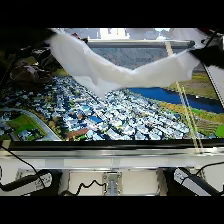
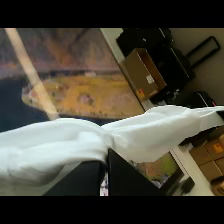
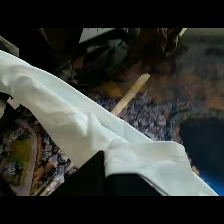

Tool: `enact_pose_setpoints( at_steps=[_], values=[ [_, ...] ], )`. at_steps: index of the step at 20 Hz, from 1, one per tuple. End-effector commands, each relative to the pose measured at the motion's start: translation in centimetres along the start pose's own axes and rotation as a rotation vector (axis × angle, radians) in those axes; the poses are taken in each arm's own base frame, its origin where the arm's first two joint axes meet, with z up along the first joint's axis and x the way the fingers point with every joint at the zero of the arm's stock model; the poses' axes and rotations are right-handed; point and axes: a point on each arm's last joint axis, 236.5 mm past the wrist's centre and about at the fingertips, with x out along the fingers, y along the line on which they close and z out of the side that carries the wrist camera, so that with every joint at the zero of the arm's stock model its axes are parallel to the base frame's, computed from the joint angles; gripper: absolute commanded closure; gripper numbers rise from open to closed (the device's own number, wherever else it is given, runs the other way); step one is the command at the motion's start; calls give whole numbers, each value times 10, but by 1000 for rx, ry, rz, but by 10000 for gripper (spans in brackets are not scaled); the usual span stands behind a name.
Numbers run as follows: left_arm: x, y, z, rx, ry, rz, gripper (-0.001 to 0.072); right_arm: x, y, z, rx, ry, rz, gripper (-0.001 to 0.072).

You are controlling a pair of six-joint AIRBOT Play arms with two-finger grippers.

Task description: Fold the shirts.

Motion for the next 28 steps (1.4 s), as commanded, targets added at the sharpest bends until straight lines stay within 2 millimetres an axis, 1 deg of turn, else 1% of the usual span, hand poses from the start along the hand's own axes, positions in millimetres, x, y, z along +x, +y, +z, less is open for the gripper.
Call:
enact_pose_setpoints(
  at_steps=[1,3,4,6,7,8,9,10,11,12,13,14,15,16,17,18,20,21,22,24,26,28],
  values=[
    [-54,-87,46,224,-158,16,692,-40,86,65,-318,-97,-85,691],
    [-76,-105,48,308,-211,74,693,-64,119,76,-465,-116,-210,692],
    [-86,-114,47,346,-224,102,692,-75,136,78,-524,-127,-262,692],
    [-107,-139,46,451,-270,131,692,-92,166,79,-611,-151,-320,691],
    [-118,-149,50,511,-311,158,692,-99,178,82,-644,-176,-345,691],
    [-130,-143,61,552,-362,241,693,-106,178,89,-661,-205,-392,692],
    [-140,-119,74,525,-401,353,692,-112,166,98,-665,-228,-455,691],
    [-148,-83,82,470,-409,480,692,-119,138,107,-626,-231,-540,692],
    [-151,-31,80,388,-375,624,693,-122,92,107,-512,-201,-630,692],
    [-145,12,64,309,-296,705,692,-117,51,93,-408,-124,-663,691],
    [-130,45,36,242,-167,732,692,-103,19,73,-327,-24,-640,692],
    [-111,66,7,182,-44,707,692,-86,3,59,-272,26,-581,691],
    [-96,80,-10,155,32,678,692,-68,-14,50,-224,47,-538,691],
    [-84,93,-20,124,67,662,692,-53,-31,41,-186,69,-512,691],
    [-75,104,-21,101,68,650,692,-38,-46,30,-151,97,-490,691],
    [-68,110,-14,93,41,643,692,-25,-58,21,-124,119,-470,692],
    [-59,110,10,98,-53,610,692,-5,-77,9,-81,152,-437,691],
    [-55,109,14,95,-67,593,692,1,-81,4,-66,163,-422,691],
    [-51,106,14,88,-64,572,692,5,-85,2,-60,170,-416,692],
    [-49,101,16,84,-68,551,692,7,-84,1,-58,172,-409,691],
    [-51,97,16,89,-63,549,692,5,-81,1,-66,182,-407,691],
    [-53,92,10,90,-32,544,692,3,-74,1,-75,198,-396,692]
  ],
)
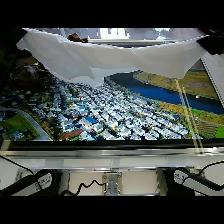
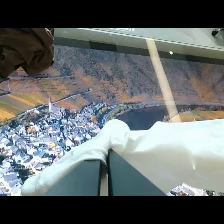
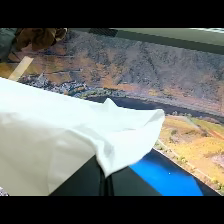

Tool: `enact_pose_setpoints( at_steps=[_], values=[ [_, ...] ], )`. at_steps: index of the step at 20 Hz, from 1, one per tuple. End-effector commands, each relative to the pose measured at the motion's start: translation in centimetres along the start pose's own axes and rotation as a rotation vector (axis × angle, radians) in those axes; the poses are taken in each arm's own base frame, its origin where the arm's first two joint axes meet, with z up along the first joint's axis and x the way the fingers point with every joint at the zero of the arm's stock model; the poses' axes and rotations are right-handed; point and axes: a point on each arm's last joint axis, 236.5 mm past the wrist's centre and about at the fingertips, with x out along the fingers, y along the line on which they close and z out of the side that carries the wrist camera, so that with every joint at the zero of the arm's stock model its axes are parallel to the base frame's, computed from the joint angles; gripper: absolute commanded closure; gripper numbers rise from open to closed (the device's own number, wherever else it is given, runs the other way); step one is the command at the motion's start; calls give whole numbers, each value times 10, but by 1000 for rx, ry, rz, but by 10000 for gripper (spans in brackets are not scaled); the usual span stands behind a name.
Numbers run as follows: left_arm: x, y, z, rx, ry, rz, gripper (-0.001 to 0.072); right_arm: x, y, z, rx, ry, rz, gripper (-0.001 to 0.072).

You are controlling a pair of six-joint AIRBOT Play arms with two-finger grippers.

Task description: Fold the shirts.

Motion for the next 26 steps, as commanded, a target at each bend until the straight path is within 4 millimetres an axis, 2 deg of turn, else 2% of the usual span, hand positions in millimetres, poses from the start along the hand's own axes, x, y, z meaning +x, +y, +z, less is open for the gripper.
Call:
enact_pose_setpoints(
  at_steps=[1,4,6,8,11,12,13,14,15,16,17,19,22,24,26],
  values=[
    [-6,-8,-8,6,50,-23,692,-2,9,-6,-13,42,29,692],
    [-27,-29,-13,36,91,-70,692,-19,31,-12,-37,74,68,691],
    [-58,-68,3,109,14,-176,692,-46,59,2,-100,9,87,692],
    [-106,-108,30,201,-145,-247,692,-88,90,27,-208,-124,56,691],
    [-179,-135,81,295,-459,-214,692,-161,125,76,-358,-399,-75,691],
    [-191,-139,86,316,-504,-207,692,-179,129,87,-387,-453,-123,691],
    [-193,-140,86,322,-508,-206,692,-189,129,93,-405,-476,-159,691],
    [-185,-134,84,319,-488,-192,692,-191,122,96,-409,-480,-193,691],
    [-169,-124,80,298,-443,-180,693,-184,112,96,-389,-461,-201,691],
    [-148,-115,66,267,-357,-186,692,-170,104,89,-353,-414,-182,691],
    [-130,-114,47,245,-256,-218,692,-153,101,75,-328,-340,-137,691],
    [-115,-125,21,226,-149,-315,692,-126,104,49,-298,-213,-32,691],
    [-120,-131,19,245,-151,-332,692,-116,97,40,-282,-174,-25,691],
    [-129,-134,14,267,-144,-327,692,-121,96,39,-292,-173,-51,692],
    [-144,-137,0,304,-112,-305,692,-130,98,32,-304,-153,-79,692]
  ],
)
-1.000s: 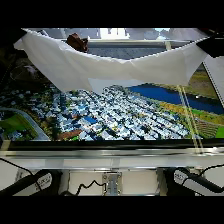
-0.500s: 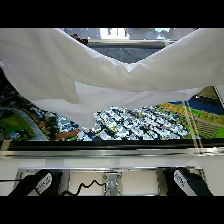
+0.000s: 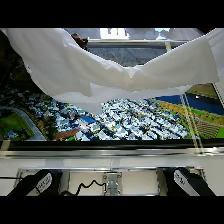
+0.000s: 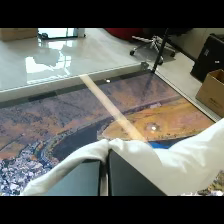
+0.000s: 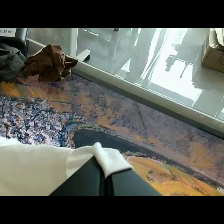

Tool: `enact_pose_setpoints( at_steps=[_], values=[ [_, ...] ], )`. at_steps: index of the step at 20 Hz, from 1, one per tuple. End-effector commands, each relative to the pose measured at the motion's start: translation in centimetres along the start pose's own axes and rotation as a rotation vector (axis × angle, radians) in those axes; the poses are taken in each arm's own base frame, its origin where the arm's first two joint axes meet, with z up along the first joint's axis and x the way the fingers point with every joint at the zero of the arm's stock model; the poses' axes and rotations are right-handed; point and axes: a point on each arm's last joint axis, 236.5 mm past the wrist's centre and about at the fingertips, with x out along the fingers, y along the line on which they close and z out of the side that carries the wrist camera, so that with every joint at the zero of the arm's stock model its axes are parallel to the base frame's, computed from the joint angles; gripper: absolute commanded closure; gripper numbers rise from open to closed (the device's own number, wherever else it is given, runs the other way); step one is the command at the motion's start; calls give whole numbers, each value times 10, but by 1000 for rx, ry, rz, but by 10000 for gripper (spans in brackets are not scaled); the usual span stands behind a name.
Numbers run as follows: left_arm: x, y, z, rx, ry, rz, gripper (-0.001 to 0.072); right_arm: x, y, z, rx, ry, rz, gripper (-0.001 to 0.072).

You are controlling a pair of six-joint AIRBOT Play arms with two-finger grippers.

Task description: Fold the shirts.

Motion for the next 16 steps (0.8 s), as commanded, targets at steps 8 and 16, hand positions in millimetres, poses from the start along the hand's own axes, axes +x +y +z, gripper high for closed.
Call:
enact_pose_setpoints(
  at_steps=[8,16],
  values=[
    [-52,0,-107,-91,238,197,692,-11,64,-105,-2,311,48,692],
    [58,109,-208,-319,396,234,692,115,35,-219,34,549,13,691]
  ],
)
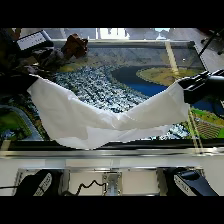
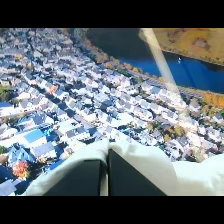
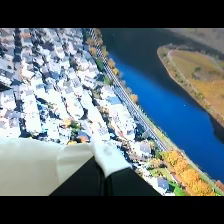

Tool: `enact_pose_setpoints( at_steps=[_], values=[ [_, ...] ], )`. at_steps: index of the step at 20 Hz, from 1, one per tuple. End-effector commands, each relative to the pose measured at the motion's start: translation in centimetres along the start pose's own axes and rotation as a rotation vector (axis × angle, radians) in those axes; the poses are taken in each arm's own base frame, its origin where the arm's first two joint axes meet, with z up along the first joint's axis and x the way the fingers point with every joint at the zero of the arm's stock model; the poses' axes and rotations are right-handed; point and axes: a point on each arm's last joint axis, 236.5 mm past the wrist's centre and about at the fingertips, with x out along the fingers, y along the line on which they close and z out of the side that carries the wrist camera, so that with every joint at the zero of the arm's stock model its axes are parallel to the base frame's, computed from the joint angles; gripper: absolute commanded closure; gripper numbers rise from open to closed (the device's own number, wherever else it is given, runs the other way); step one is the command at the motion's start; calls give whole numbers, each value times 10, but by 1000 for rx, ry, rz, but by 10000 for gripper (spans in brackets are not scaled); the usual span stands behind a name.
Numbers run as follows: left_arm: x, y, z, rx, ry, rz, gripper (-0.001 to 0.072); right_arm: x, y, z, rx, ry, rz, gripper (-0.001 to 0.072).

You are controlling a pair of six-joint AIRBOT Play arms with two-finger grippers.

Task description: Fold the shirts.

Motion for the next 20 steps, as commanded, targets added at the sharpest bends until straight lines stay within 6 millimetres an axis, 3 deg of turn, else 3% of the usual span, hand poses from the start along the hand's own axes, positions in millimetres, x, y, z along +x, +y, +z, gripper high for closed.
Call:
enact_pose_setpoints(
  at_steps=[1,3,6,7,9,10,12,14,15,16,17,18,20],
  values=[
    [82,58,-5,-95,49,38,692,92,-29,-39,6,153,-53,691],
    [141,95,-21,-176,124,50,692,158,-43,-69,9,264,-58,691],
    [227,143,-59,-317,215,60,692,242,-64,-116,124,360,-27,691],
    [249,157,-71,-370,234,72,693,263,-76,-132,197,377,-17,691],
    [285,177,-86,-439,279,81,693,288,-99,-151,328,394,-5,691],
    [295,183,-82,-441,279,79,693,293,-113,-152,366,386,-11,691],
    [306,194,-47,-435,209,83,692,294,-142,-135,384,326,-55,691],
    [304,201,5,-423,81,93,690,290,-169,-98,377,203,-118,687],
    [298,200,28,-413,27,89,678,287,-178,-78,395,145,-141,613],
    [292,194,47,-414,-18,70,477,284,-181,-62,408,100,-139,332],
    [287,187,63,-415,-49,43,125,280,-180,-49,421,71,-126,173],
    [282,178,75,-408,-70,10,49,277,-180,-43,422,65,-117,170],
    [275,160,83,-406,-64,-51,45,275,-173,-47,423,102,-93,168]
  ],
)
